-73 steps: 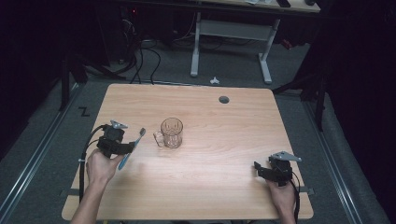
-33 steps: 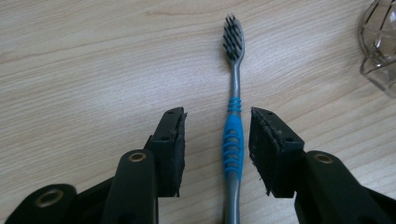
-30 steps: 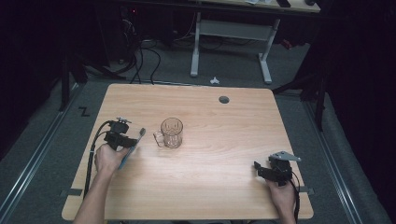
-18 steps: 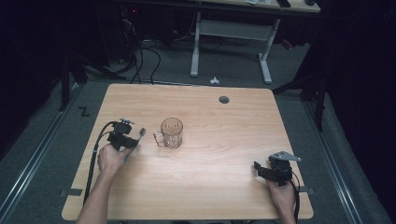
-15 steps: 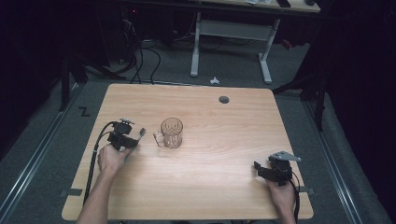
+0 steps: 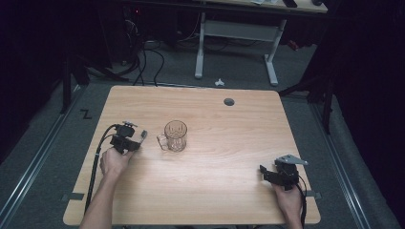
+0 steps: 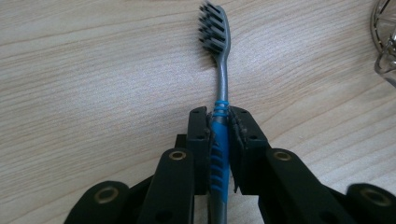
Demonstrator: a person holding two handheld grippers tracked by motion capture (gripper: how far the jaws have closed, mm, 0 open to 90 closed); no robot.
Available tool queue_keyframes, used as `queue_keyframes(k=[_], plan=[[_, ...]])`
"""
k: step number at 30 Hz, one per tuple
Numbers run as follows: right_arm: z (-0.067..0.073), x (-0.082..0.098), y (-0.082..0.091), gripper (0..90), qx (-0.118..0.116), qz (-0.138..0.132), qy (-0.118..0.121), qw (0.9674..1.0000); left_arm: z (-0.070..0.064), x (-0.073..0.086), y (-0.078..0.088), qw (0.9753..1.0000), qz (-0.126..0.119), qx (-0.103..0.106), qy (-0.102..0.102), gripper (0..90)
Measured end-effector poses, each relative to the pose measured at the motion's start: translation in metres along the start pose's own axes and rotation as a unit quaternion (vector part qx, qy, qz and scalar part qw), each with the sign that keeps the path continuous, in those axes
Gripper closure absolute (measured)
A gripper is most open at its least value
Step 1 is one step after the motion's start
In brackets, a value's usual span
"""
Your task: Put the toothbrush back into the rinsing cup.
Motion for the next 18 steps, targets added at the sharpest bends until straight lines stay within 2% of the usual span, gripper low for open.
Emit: queue_keyframes(k=[10, 18], plan=[[0.0, 0.0, 0.0, 30.6, -0.001, 0.0, -0.001, 1.0, -0.003, -0.001, 0.006, 0.9999, -0.013, 0.009, 0.001, 79.5], [0.0, 0.0, 0.0, 30.6, 0.0, 0.0, 0.0, 1.0, -0.005, -0.002, 0.024, 0.999, -0.04, 0.022, 0.003, 79.5]])
Point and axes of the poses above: each handheld gripper's, and its own axes: y roughly backward along the jaws, x roughly out of its underside, z roughly to its left, the point moved 5 cm from there along -y, roughly forward along the jaws, and after that the axes turned 4 degrees about x, right-handed, at the moved point
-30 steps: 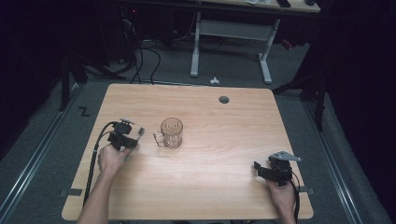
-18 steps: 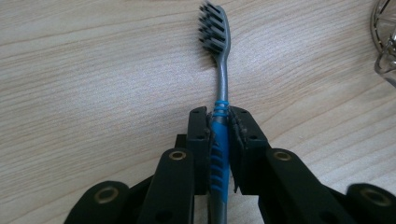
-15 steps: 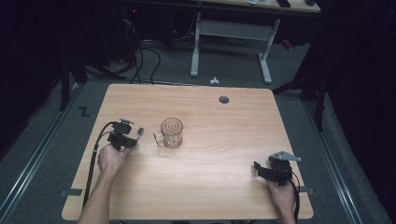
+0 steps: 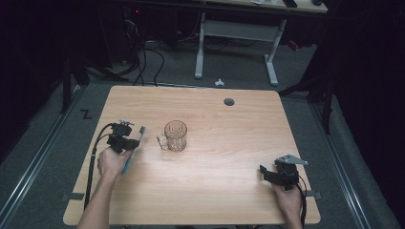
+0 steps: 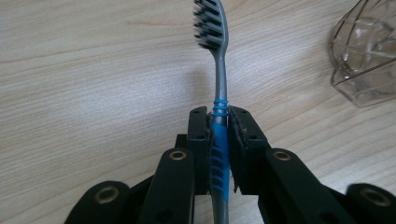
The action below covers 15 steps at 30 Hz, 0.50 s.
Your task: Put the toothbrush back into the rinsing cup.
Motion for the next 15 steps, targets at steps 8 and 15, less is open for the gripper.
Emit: queue_keyframes(k=[8, 15], plan=[[0.0, 0.0, 0.0, 30.6, 0.0, 0.0, 0.0, 1.0, -0.005, -0.001, 0.014, 0.9997, -0.021, 0.014, -0.005, 79.5], [0.0, 0.0, 0.0, 30.6, 0.001, 0.0, 0.0, 1.0, -0.014, -0.002, 0.03, 0.9982, -0.05, 0.031, -0.01, 79.5]])
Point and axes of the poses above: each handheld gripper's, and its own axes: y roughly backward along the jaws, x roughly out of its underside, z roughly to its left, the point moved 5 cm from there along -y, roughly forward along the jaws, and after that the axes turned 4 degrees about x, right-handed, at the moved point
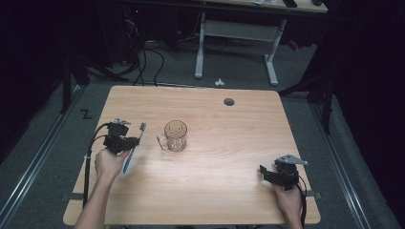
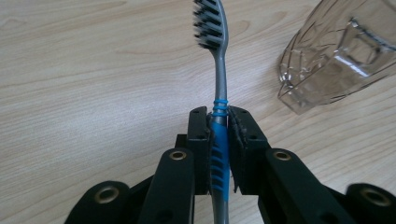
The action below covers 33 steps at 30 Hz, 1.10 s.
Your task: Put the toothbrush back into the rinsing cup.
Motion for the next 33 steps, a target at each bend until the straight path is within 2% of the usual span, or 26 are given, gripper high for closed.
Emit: queue_keyframes(k=[12, 23, 25, 33], plan=[[0.0, 0.0, 0.0, 30.6, 0.0, 0.0, 0.0, 1.0, -0.011, -0.004, 0.021, 0.9987, -0.044, 0.024, 0.003, 79.4], [0.0, 0.0, 0.0, 30.6, 0.0, 0.0, -0.001, 1.0, -0.016, -0.004, 0.032, 0.9976, -0.06, 0.034, 0.002, 79.4], [0.0, 0.0, 0.0, 30.6, -0.001, 0.0, -0.001, 1.0, -0.019, -0.006, 0.033, 0.9979, -0.058, 0.027, -0.007, 79.4], [-0.001, 0.0, 0.0, 30.6, -0.002, -0.001, -0.003, 1.0, -0.037, -0.019, 0.037, 0.9962, -0.073, 0.033, -0.034, 79.6]])
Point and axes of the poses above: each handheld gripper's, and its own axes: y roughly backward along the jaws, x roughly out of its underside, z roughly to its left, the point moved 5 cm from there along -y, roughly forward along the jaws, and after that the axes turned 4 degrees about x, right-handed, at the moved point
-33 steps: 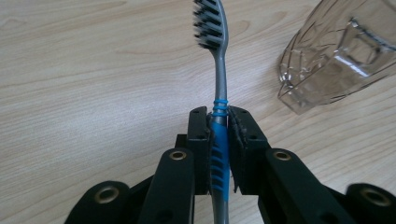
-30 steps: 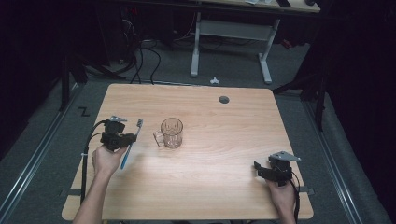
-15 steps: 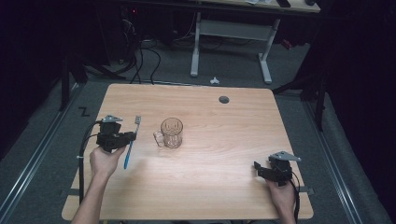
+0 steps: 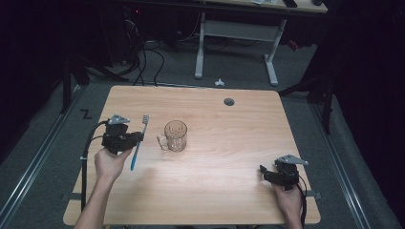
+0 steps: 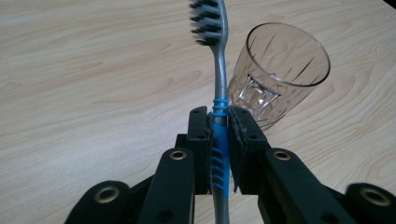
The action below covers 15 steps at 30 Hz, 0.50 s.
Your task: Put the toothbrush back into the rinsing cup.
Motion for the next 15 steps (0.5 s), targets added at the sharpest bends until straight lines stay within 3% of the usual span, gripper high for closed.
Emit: queue_keyframes(k=[15], plan=[[0.0, 0.0, 0.0, 30.5, -0.003, 0.0, -0.003, 1.0, -0.023, -0.027, -0.008, 0.9982, -0.048, 0.005, -0.035, 80.2]])
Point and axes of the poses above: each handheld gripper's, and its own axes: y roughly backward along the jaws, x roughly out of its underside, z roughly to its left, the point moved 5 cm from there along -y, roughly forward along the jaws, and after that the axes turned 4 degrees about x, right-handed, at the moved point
